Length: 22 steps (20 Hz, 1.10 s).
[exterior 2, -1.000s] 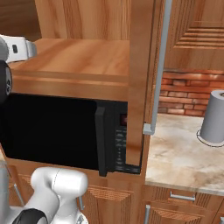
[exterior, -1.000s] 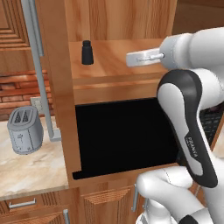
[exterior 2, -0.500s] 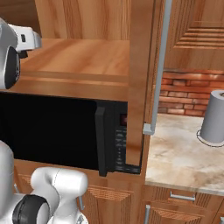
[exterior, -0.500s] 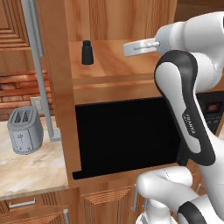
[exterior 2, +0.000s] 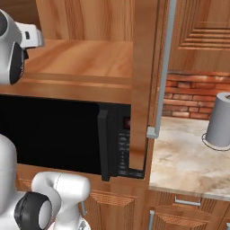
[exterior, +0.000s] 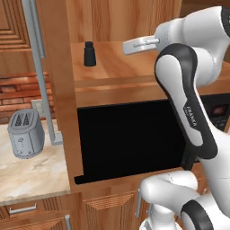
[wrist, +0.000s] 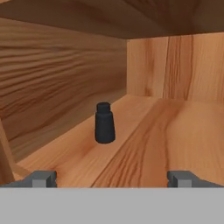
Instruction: Collect the paprika, ketchup, and shaker from the cabinet and place them next to the stove.
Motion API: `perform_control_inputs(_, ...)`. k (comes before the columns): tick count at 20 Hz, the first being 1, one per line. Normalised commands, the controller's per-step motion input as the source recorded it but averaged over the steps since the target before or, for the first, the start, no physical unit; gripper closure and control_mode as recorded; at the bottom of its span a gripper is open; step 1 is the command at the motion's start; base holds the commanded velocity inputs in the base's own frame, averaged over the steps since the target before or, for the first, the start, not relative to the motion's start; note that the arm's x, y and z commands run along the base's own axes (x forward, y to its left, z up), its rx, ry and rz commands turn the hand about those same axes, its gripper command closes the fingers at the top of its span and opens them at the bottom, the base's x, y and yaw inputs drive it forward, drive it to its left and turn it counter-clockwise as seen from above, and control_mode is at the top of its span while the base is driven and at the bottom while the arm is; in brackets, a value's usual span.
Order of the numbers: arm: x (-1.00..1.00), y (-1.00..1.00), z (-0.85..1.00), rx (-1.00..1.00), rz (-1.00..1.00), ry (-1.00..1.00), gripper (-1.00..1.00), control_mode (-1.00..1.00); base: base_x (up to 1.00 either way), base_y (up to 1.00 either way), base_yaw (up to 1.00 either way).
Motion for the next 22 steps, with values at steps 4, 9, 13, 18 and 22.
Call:
perform_control_inputs(4, 0.39, 0.20, 0.00, 0.00, 0.00, 0.03, -1.00, -1.00, 0.00, 0.00, 0.00)
perform_control_inputs(9, 0.34, 0.25, 0.00, -0.01, 0.00, 0.03, -1.00, -1.00, 0.00, 0.00, 0.00)
perform_control_inputs(13, 0.29, 0.31, -0.01, -0.01, 0.00, 0.01, -1.00, -1.00, 0.00, 0.00, 0.00)
perform_control_inputs(18, 0.28, 0.24, 0.00, 0.00, 0.00, 0.00, -1.00, -1.00, 0.00, 0.00, 0.00)
perform_control_inputs(22, 0.26, 0.05, -0.01, 0.00, 0.00, 0.00, -1.00, -1.00, 0.00, 0.00, 0.00)
